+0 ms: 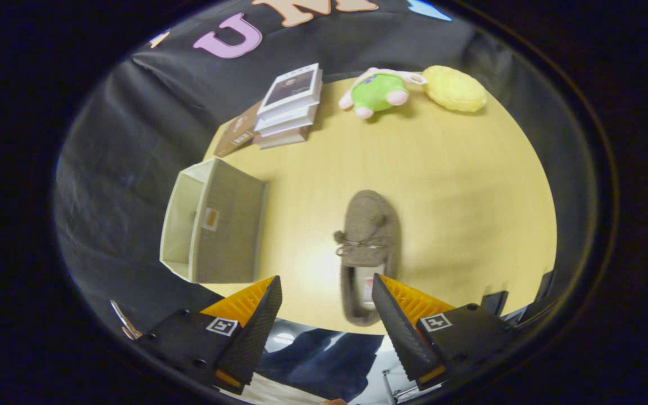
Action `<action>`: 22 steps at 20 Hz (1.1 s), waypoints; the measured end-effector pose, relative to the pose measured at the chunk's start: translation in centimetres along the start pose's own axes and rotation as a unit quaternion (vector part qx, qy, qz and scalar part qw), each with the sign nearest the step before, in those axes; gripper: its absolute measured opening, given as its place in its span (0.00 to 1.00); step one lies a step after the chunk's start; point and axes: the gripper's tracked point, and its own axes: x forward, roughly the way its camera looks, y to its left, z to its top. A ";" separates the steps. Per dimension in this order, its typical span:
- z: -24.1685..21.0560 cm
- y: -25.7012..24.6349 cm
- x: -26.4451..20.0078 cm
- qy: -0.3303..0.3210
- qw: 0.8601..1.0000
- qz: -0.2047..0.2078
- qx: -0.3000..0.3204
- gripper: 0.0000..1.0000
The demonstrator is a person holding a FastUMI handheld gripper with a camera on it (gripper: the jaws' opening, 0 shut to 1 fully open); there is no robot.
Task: Open the storage box then place both shoes into the box .Put the left shoe in first, then the right shoe, with the right side of both shoes facing outward in a uniform manner.
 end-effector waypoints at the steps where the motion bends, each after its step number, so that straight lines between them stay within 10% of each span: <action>1: -0.6 -1.5 0.5 0.009 1.000 -0.013 -0.004 1.00; 17: -4.6 -7.2 8.8 0.110 0.989 -0.062 -0.074 0.32; 22: -5.3 -7.2 9.4 0.117 0.987 -0.072 -0.083 0.33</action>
